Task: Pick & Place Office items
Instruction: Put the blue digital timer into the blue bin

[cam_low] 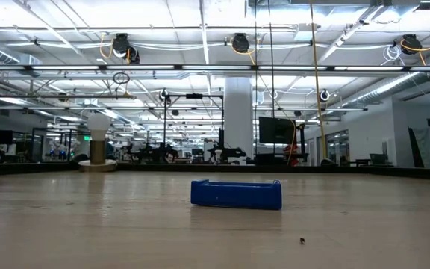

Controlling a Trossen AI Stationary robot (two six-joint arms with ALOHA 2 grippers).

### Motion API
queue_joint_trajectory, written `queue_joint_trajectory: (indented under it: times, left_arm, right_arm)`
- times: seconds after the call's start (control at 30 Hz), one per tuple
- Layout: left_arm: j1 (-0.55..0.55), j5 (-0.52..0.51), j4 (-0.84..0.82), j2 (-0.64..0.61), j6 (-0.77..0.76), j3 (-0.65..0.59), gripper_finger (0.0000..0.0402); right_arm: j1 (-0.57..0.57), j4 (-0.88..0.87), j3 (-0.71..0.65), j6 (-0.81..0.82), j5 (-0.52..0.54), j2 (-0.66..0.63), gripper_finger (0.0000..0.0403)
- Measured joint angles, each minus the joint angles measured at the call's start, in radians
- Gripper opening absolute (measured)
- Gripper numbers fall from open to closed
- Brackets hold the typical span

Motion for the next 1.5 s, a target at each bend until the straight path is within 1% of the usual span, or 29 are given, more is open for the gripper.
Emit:
queue_joint_trajectory:
  times: [0.07, 0.13, 0.27, 0.33, 0.53, 0.67, 0.8, 0.9, 1.0, 1.1, 1.17, 1.37, 1.43, 1.5]
  left_arm:
    - [0.000, 0.001, -0.001, 0.000, 0.023, 0.000, 0.0308]
    - [0.000, 0.001, 0.000, 0.000, 0.048, 0.000, 0.0308]
    - [0.000, 0.002, 0.001, 0.000, 0.136, 0.000, 0.0308]
    - [0.000, 0.004, 0.011, 0.000, 0.152, 0.000, 0.0308]
    - [0.021, -0.037, 0.012, -0.001, 0.122, 0.000, 0.0308]
    - [0.028, -0.014, 0.002, -0.001, 0.264, 0.000, 0.0308]
    - [0.050, -0.029, -0.010, -0.001, 0.293, 0.000, 0.0308]
    - [0.063, -0.014, -0.011, -0.001, 0.363, 0.000, 0.0308]
    - [0.088, 0.075, -0.018, 0.002, 0.377, 0.000, 0.0308]
    - [0.127, 0.179, -0.031, 0.004, 0.327, -0.001, 0.0308]
    - [0.159, 0.278, -0.051, 0.004, 0.309, -0.001, 0.0308]
    - [0.285, 0.622, -0.133, 0.004, 0.228, -0.001, 0.0310]
    - [0.321, 0.698, -0.159, 0.004, 0.209, -0.001, 0.0314]
    - [0.345, 0.741, -0.177, 0.004, 0.208, -0.001, 0.0317]
  right_arm:
    - [-0.002, 0.090, 0.000, -0.004, 0.021, 0.000, 0.0173]
    - [-0.012, 0.142, 0.000, -0.019, 0.074, -0.001, 0.0173]
    - [-0.059, 0.145, 0.001, -0.101, 0.162, 0.000, 0.0174]
    - [-0.100, 0.144, 0.001, -0.139, 0.191, 0.000, 0.0174]
    - [-0.247, 0.140, 0.001, -0.237, 0.267, 0.000, 0.0174]
    - [-0.369, 0.126, 0.001, -0.266, 0.270, 0.008, 0.0174]
    - [-0.503, 0.132, 0.001, -0.292, 0.273, 0.008, 0.0174]
    - [-0.596, 0.144, 0.001, -0.296, 0.287, 0.007, 0.0174]
    - [-0.666, 0.143, 0.001, -0.296, 0.291, 0.007, 0.0174]
    - [-0.707, 0.143, 0.001, -0.295, 0.290, 0.007, 0.0174]
    - [-0.718, 0.143, 0.001, -0.294, 0.289, 0.007, 0.0174]
    - [-0.722, 0.144, 0.001, -0.296, 0.291, 0.007, 0.0174]
    - [-0.722, 0.144, 0.001, -0.296, 0.292, 0.007, 0.0174]
    - [-0.722, 0.144, 0.001, -0.305, 0.296, 0.007, 0.0174]
